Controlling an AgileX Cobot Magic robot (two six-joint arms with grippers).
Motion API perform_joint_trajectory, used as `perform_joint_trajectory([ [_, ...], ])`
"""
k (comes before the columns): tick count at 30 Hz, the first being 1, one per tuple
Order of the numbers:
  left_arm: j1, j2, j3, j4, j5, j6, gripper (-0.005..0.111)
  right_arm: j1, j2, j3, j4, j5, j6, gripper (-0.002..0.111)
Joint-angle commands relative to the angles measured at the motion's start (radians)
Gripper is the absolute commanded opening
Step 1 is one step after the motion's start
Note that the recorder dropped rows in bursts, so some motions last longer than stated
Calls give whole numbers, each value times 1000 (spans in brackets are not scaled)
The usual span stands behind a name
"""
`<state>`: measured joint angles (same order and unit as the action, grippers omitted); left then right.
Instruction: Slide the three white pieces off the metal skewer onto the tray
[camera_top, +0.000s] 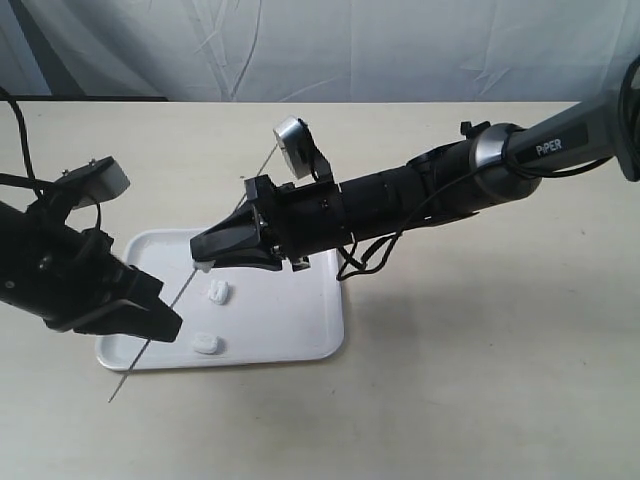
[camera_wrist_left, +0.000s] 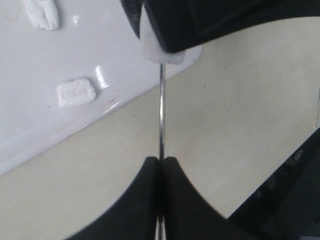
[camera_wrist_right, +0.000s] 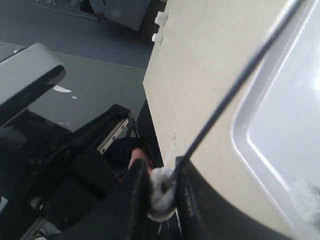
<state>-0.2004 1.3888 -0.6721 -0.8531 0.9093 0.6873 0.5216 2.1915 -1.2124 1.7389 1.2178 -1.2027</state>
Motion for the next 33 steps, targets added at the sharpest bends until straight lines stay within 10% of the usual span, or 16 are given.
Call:
perform_joint_trajectory([
  [1, -2, -1, -5, 64, 26, -23, 0, -6, -1, 2, 5, 3, -12, 18],
  [13, -2, -1, 43, 391, 111, -268, 0, -114, -1, -39, 5, 0, -9, 18],
  [25, -2, -1, 53, 395, 89, -260, 0, -232, -3, -39, 5, 3, -9, 18],
  [33, -2, -1, 53, 283, 55, -184, 0, -144, -3, -38, -54, -17, 28, 49],
])
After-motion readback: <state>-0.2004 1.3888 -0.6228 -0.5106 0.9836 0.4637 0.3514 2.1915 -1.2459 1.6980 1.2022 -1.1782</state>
